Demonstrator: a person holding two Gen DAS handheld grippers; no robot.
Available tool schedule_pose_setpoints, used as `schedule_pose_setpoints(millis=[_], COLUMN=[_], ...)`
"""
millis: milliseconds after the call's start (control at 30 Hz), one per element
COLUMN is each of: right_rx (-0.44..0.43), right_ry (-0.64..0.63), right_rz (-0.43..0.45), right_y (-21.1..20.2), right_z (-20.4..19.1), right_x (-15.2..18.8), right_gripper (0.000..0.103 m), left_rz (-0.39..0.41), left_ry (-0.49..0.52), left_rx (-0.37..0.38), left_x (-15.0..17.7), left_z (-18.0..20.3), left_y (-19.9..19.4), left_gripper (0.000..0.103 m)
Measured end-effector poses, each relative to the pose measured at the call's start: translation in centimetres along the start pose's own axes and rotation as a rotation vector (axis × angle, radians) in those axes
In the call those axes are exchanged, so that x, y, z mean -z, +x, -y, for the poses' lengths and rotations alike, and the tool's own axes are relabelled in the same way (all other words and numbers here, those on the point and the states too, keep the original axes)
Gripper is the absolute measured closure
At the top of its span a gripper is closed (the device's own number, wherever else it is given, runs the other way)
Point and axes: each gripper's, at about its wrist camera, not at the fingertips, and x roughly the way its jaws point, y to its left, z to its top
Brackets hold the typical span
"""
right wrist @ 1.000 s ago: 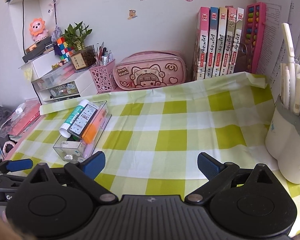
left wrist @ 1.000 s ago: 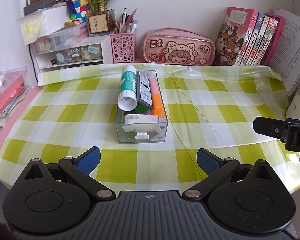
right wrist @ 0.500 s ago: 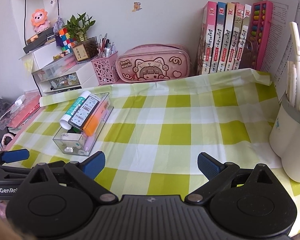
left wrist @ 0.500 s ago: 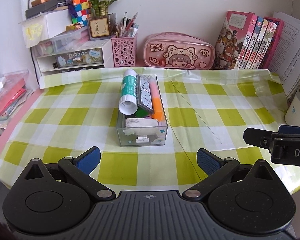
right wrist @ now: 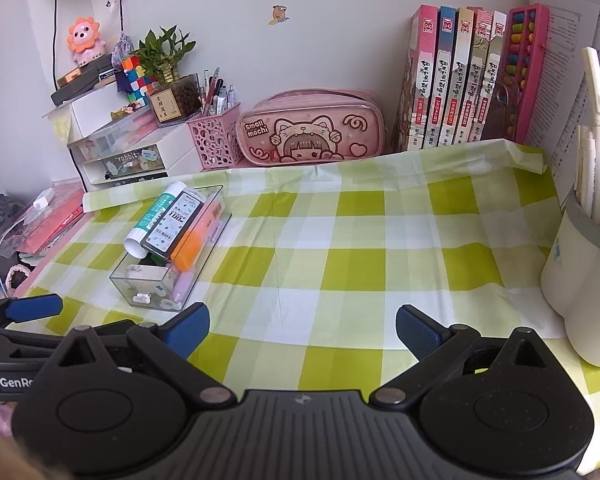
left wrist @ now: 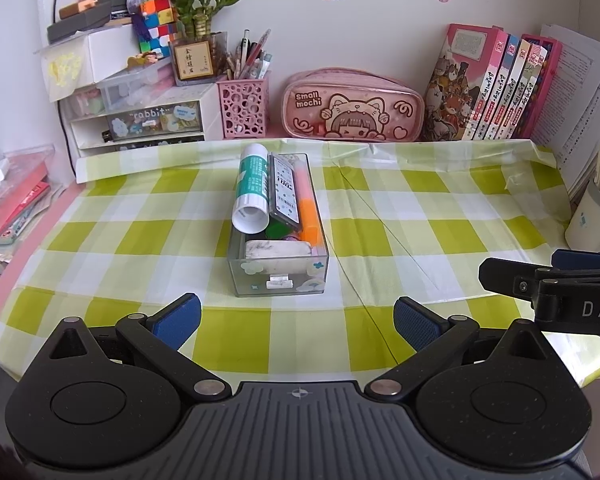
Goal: Organize stationery
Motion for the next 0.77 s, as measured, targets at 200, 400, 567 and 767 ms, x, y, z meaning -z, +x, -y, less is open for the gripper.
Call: schedule_pose_setpoints(millis=[200, 400, 567, 767], right_rx=[0.001, 0.004, 0.004, 0.006], right_ry=[-0.001, -0.003, -0.003, -0.002], right_rz=[0.001, -0.001, -0.002, -0.001], right_y=[-0.03, -0.04, -0.04, 0.04], right_z=[-0.01, -0.05, -0.08, 0.05], right_x=[-0.01, -0.02, -0.02, -0.06], right_gripper=[0.002, 0.001, 0.001, 0.001], left_rz=[0.001, 0.0, 0.001, 0.009], left_ry=[0.0, -0.001, 0.0, 0.001], left_rx=[-0.001, -0.001, -0.001, -0.002], left_x=[-0.04, -0.04, -0.01, -0.13], left_z=[0.05, 0.04, 0.04, 0.15], left_y=[0.02, 0.03, 0.01, -0.1], left_gripper=[0.005, 0.005, 0.005, 0.005])
